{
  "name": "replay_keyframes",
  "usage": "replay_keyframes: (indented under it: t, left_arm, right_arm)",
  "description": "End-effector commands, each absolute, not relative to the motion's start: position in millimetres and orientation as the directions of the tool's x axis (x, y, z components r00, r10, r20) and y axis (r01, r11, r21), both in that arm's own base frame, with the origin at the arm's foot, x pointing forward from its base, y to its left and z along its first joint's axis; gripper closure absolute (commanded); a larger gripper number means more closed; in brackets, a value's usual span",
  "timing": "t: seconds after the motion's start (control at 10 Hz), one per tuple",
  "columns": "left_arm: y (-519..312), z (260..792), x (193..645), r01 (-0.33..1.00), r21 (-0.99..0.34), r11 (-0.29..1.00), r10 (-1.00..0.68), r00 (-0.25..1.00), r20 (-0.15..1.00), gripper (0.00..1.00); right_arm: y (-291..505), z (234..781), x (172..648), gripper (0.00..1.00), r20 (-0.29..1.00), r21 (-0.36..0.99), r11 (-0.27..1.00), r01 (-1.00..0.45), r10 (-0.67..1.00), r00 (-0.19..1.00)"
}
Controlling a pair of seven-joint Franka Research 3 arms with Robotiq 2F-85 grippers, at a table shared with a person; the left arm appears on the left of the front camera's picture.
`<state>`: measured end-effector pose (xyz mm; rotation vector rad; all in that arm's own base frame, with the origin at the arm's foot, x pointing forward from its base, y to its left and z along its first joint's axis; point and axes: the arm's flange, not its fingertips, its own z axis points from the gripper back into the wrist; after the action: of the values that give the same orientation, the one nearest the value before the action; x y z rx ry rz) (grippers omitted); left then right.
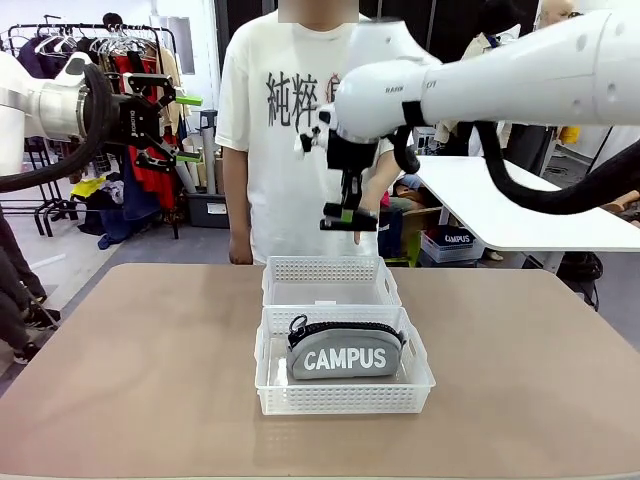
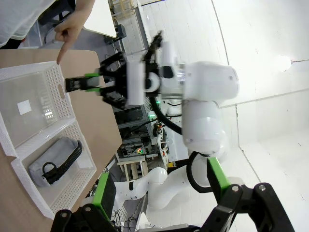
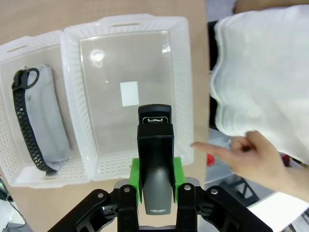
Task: Distribute items into two baskets.
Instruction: Place the picked Stapler into the Organizing basket as instructed by the person.
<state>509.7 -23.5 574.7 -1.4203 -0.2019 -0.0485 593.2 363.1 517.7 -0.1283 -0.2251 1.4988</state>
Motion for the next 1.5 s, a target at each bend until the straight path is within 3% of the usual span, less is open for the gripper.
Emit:
replay_keyframes:
  t: [0.0,0.6,1.4]
  left_arm:
    - [-23.1,576.3,507.8,0.157,-0.976,0.15,0.088,0.981,0.171,0.0]
    - [-23.1,576.3,507.8,0.157,-0.976,0.15,0.088,0.981,0.171,0.0]
    - [-23.1,576.3,507.8,0.157,-0.976,0.15,0.088,0.981,0.171,0.0]
  right_arm:
    - [375.9,496.2,608.9,1.0,0.049,-0.181,0.024,-0.983,0.999,0.015]
    - [399.0,419.2,620.8,1.0,0.011,-0.128,-0.06,-0.99,0.998,-0.062]
    - [393.7,361.7,634.5,1.0,0.037,-0.045,-0.026,-0.999,0.999,-0.027]
